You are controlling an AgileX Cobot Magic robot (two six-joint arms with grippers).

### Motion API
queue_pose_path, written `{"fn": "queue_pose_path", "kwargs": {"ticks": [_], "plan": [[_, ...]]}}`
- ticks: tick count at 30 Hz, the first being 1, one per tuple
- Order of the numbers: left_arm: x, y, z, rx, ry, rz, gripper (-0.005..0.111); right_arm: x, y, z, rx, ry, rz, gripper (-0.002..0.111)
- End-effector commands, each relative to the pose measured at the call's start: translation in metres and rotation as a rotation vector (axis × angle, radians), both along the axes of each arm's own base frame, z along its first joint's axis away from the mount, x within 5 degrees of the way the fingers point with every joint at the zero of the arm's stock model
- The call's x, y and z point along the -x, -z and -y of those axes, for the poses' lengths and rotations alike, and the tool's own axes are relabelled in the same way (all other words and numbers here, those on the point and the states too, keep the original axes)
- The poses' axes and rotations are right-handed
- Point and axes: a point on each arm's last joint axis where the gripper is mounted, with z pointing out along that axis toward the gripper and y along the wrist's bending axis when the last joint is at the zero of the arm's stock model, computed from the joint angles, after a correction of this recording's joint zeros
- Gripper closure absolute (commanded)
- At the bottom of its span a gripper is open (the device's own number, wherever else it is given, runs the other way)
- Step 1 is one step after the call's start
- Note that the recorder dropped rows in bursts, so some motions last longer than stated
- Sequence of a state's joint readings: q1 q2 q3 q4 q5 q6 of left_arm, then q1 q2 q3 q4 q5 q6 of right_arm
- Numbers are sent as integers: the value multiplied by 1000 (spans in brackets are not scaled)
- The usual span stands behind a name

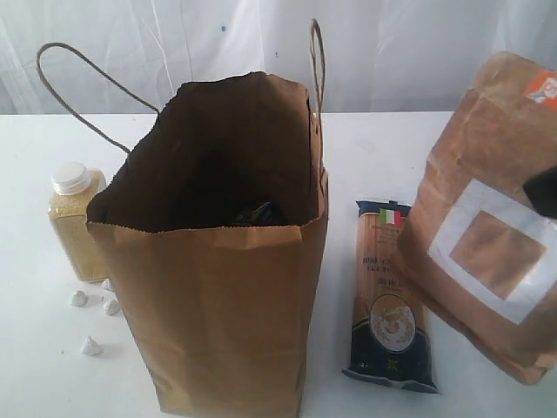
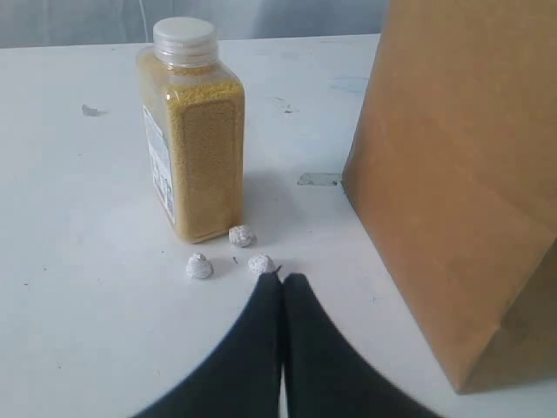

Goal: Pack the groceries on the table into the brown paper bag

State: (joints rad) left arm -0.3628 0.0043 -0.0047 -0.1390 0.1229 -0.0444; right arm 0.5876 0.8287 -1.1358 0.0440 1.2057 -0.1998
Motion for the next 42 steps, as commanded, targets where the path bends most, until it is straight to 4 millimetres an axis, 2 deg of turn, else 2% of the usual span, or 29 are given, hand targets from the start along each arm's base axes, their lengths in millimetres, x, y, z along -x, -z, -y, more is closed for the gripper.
{"fn": "queue_pose_path", "kwargs": {"ticks": [1, 8, 12, 20, 25, 28, 31, 42], "plan": [[0, 2, 0, 6, 0, -7, 107, -13, -1, -12, -21, -52, 41, 108], [0, 2, 0, 6, 0, -7, 107, -18, 10, -32, -27, -185, -73, 108], [0, 2, 0, 6, 0, -7, 107, -8, 14, -41, -54, -255, -174, 108], [0, 2, 0, 6, 0, -7, 107, 22, 10, -65, -146, -481, -253, 108], [0, 2, 0, 6, 0, -7, 107, 31, -9, -83, -301, -552, -132, 108], [0, 2, 0, 6, 0, -7, 107, 27, -26, -91, -408, -530, -21, 108], [0, 2, 0, 6, 0, -7, 107, 14, -39, -95, -447, -444, 72, 108], [0, 2, 0, 6, 0, -7, 107, -24, -78, -123, -466, -310, 240, 108]]}}
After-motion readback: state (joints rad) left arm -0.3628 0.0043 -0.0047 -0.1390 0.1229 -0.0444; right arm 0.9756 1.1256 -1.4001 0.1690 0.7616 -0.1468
